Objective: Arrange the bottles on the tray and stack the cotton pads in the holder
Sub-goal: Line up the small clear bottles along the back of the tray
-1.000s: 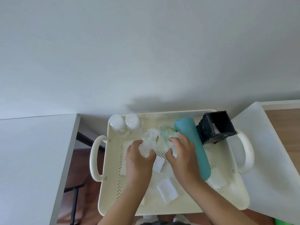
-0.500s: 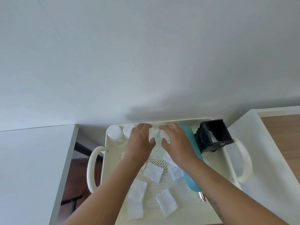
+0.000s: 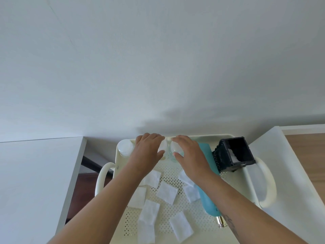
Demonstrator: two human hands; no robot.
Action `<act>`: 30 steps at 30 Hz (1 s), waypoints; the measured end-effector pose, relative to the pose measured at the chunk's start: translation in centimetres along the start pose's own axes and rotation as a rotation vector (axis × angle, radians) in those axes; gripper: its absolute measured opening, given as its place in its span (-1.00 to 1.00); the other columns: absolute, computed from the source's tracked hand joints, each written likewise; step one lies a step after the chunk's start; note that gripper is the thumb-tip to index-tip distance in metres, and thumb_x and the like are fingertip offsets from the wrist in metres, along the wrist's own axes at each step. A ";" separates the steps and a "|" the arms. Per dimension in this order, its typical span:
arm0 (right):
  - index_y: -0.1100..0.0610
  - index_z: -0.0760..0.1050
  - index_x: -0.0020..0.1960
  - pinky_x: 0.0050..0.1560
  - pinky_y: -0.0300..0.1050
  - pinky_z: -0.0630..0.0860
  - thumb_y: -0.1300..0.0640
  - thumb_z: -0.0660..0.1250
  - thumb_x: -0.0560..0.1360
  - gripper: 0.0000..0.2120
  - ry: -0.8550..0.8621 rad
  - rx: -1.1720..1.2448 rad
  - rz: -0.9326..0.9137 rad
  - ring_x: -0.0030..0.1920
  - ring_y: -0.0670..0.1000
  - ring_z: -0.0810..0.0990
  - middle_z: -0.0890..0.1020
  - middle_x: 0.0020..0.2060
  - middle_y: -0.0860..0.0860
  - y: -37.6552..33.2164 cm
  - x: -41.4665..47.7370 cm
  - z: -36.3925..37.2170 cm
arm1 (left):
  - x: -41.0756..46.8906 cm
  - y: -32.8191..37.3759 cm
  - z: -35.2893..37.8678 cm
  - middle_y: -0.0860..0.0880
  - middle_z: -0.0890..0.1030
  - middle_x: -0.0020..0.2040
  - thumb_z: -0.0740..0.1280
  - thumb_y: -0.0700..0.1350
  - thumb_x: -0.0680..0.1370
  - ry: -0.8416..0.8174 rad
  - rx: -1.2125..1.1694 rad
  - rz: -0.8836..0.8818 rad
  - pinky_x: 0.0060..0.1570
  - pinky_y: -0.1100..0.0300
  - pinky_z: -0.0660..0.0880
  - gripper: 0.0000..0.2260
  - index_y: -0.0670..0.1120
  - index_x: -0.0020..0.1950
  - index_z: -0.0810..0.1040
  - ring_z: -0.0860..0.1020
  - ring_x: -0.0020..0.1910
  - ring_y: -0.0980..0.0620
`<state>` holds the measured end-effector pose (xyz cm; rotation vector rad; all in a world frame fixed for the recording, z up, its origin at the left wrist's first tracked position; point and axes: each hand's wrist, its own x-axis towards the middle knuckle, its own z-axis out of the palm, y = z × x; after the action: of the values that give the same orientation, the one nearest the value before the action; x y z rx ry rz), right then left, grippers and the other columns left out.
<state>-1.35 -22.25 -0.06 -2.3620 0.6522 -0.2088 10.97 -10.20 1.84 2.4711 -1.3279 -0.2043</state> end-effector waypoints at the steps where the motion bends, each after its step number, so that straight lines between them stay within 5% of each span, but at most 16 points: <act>1: 0.01 0.41 0.37 0.23 -0.25 0.26 0.21 0.32 0.55 -0.59 0.006 0.000 -0.002 0.31 0.02 0.37 0.43 0.36 -0.09 -0.1 0.0 0.1 | -0.1 -0.1 0.0 0.02 0.56 0.31 0.41 -0.06 0.53 0.004 0.000 0.004 0.29 0.14 0.20 -0.59 -0.06 0.36 0.49 0.46 0.28 -0.02; 17: 0.01 0.34 0.44 0.40 -0.25 0.22 0.14 0.30 0.58 -0.56 0.047 0.093 0.023 0.46 -0.08 0.26 0.32 0.46 -0.07 0.2 -1.7 0.3 | -1.8 -0.3 0.1 0.06 0.47 0.42 0.36 0.01 0.56 0.051 -0.032 0.001 0.39 0.07 0.20 -0.59 0.00 0.40 0.46 0.37 0.41 0.01; 22: -0.03 0.38 0.37 0.33 -0.30 0.23 0.11 0.32 0.55 -0.60 0.141 0.109 0.063 0.40 -0.10 0.31 0.39 0.37 -0.12 1.1 -5.4 -0.3 | -3.6 1.8 0.9 0.03 0.59 0.22 0.45 -0.06 0.48 0.177 -0.090 0.026 0.24 -0.07 0.41 -0.65 -0.04 0.25 0.57 0.43 0.27 -0.09; 26: 0.00 0.45 0.31 0.27 -0.33 0.24 0.09 0.33 0.55 -0.66 0.209 0.084 0.141 0.31 -0.12 0.35 0.44 0.28 -0.12 2.6 -9.2 -0.8 | -6.0 3.9 2.9 0.07 0.58 0.16 0.47 -0.09 0.47 0.168 -0.265 0.038 0.19 0.09 0.44 -0.63 -0.04 0.26 0.55 0.44 0.20 0.02; 30: 0.01 0.47 0.28 0.25 -0.39 0.27 0.11 0.37 0.52 -0.66 0.269 0.093 0.221 0.25 -0.17 0.36 0.45 0.21 -0.17 4.2 -13.1 -1.1 | -8.7 5.9 5.3 0.21 0.45 0.23 0.41 -0.01 0.52 -0.020 -0.401 -0.027 0.21 0.35 0.29 -0.58 0.03 0.36 0.45 0.41 0.28 0.15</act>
<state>-14.67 -19.03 -1.66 -2.1710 1.0028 -0.4528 0.05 -7.13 -1.27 2.1530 -1.1319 -0.4552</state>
